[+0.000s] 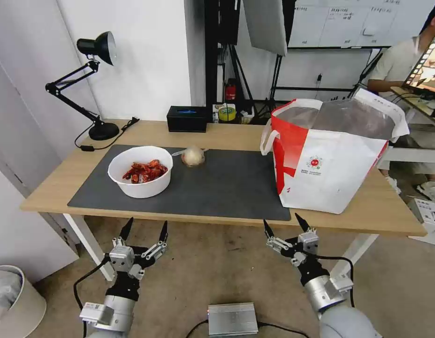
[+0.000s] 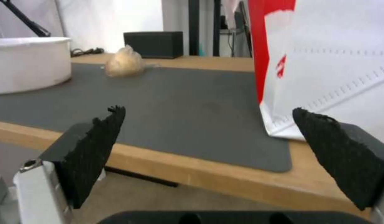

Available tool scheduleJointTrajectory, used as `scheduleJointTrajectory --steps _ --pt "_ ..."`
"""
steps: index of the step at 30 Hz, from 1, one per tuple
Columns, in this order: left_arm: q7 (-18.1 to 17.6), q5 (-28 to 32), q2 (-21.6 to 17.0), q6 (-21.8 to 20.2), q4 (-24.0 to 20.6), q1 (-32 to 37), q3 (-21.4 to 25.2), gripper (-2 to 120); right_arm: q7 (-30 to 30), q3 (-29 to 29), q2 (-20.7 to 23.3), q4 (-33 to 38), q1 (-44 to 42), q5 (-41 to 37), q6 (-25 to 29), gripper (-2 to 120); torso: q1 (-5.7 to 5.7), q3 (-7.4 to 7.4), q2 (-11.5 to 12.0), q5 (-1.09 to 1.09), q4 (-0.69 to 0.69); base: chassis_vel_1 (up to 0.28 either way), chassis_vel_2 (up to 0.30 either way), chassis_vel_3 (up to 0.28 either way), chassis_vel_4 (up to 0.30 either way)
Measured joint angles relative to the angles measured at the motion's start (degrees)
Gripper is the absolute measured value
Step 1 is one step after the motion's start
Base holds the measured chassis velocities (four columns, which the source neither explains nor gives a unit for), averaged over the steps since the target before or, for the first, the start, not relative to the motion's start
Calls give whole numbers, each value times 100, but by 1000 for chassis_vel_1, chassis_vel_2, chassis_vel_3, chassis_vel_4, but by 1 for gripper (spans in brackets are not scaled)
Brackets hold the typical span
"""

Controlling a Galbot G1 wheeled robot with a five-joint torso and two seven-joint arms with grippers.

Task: Pick up the trash from the table and place it into the takeout bag.

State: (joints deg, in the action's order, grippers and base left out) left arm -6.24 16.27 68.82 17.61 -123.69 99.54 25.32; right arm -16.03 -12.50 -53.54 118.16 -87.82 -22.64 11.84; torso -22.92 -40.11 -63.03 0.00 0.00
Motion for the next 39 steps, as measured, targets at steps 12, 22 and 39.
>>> scheduleJointTrajectory --steps 12,22,39 --pt "0 13 7 -52 -2 45 1 100 -66 22 -80 -15 -67 28 -2 100 0 0 0 0 0 0 0 0 0" --pt "5 9 10 -51 29 26 -8 100 -40 73 -63 38 143 -92 -53 100 0 0 1 0 0 0 0 0 0" --pt "1 -12 9 -49 76 19 -8 100 663 1264 -22 -809 3151 -1668 -1033 100 -1 -2 1 -1 1 0 0 0 0"
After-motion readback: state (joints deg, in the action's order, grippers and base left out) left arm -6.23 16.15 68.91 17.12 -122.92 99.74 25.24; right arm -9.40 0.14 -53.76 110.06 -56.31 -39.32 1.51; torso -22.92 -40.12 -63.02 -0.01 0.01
